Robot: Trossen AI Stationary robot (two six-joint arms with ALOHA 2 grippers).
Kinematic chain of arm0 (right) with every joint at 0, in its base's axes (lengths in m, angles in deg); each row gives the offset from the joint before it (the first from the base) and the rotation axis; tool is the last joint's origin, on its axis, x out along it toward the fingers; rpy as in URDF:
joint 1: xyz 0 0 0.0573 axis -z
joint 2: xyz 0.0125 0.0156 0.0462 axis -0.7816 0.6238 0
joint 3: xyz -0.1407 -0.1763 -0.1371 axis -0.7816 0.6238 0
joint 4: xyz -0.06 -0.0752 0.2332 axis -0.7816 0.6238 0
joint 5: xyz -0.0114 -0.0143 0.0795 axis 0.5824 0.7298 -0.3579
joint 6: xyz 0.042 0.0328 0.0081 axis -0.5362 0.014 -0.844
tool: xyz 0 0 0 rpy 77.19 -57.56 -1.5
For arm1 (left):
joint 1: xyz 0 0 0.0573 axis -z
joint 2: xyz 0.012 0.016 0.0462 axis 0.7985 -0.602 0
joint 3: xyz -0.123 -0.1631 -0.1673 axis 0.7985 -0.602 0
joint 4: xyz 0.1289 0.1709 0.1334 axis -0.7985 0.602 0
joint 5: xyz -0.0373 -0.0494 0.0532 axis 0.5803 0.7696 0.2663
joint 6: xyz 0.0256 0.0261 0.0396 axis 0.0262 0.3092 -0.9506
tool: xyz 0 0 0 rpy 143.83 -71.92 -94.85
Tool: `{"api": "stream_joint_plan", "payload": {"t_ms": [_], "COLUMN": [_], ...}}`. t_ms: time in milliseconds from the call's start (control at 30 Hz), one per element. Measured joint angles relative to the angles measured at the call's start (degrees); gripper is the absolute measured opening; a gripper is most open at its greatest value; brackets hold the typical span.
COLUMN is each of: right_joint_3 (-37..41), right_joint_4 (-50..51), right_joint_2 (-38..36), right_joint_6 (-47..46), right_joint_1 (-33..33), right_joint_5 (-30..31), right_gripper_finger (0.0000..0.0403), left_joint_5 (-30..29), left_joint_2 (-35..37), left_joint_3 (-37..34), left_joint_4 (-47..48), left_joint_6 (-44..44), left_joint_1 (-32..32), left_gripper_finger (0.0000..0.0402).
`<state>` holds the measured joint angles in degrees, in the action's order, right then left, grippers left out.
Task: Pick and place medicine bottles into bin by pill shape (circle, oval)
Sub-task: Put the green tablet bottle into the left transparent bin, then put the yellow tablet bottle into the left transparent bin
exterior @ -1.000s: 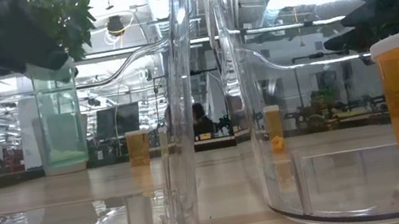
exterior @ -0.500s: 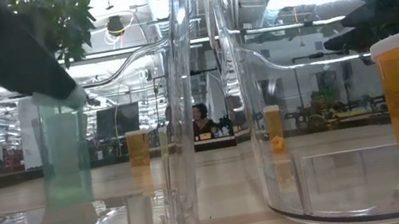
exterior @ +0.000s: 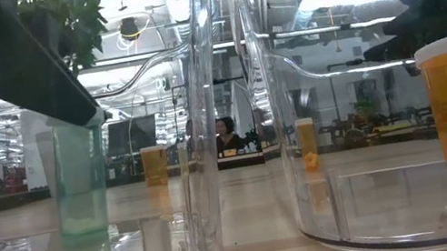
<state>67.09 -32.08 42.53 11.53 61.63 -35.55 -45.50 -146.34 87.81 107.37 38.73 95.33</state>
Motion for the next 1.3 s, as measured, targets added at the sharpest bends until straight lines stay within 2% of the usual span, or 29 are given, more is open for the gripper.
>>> {"api": "stream_joint_plan", "payload": {"t_ms": [300,700,1033,1300], "right_joint_3": [0.00,0.00,0.00,0.00], "right_joint_4": [0.00,0.00,0.00,0.00], "right_joint_2": [0.06,0.06,0.06,0.06], "right_joint_6": [0.00,0.00,-0.02,0.00], "right_joint_1": [0.00,0.00,-0.01,-0.02], "right_joint_5": [0.00,0.00,0.00,0.00], "right_gripper_finger": [0.0225,0.0225,0.0225,0.0225], "left_joint_5": [1.28,1.28,1.13,-2.11], "left_joint_2": [0.04,0.02,0.17,0.31], "left_joint_3": [0.02,0.02,1.10,9.59], "left_joint_4": [0.13,-0.28,0.43,13.05], "left_joint_6": [-0.09,1.44,2.37,1.21], "left_joint_1": [-0.35,-0.36,-0.39,-0.42], "left_gripper_finger": [0.0118,0.0210,0.0231,0.0231]}}
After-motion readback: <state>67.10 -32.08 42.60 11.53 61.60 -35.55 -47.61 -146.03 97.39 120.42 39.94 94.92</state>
